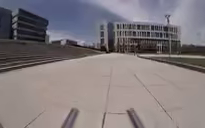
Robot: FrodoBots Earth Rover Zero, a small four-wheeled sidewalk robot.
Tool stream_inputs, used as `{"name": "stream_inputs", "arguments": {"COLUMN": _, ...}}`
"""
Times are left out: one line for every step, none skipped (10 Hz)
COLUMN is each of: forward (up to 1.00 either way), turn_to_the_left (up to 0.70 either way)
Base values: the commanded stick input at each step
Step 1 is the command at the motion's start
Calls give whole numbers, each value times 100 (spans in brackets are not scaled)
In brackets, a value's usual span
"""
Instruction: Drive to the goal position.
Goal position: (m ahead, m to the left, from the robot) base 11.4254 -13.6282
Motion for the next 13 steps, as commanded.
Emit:
{"name": "stream_inputs", "arguments": {"forward": 100, "turn_to_the_left": -40}}
{"name": "stream_inputs", "arguments": {"forward": 100, "turn_to_the_left": -40}}
{"name": "stream_inputs", "arguments": {"forward": 100, "turn_to_the_left": -35}}
{"name": "stream_inputs", "arguments": {"forward": 100, "turn_to_the_left": -20}}
{"name": "stream_inputs", "arguments": {"forward": 100, "turn_to_the_left": 0}}
{"name": "stream_inputs", "arguments": {"forward": 100, "turn_to_the_left": 0}}
{"name": "stream_inputs", "arguments": {"forward": 100, "turn_to_the_left": 0}}
{"name": "stream_inputs", "arguments": {"forward": 100, "turn_to_the_left": 0}}
{"name": "stream_inputs", "arguments": {"forward": 100, "turn_to_the_left": 0}}
{"name": "stream_inputs", "arguments": {"forward": 100, "turn_to_the_left": -23}}
{"name": "stream_inputs", "arguments": {"forward": 100, "turn_to_the_left": -40}}
{"name": "stream_inputs", "arguments": {"forward": 100, "turn_to_the_left": -37}}
{"name": "stream_inputs", "arguments": {"forward": 100, "turn_to_the_left": -26}}
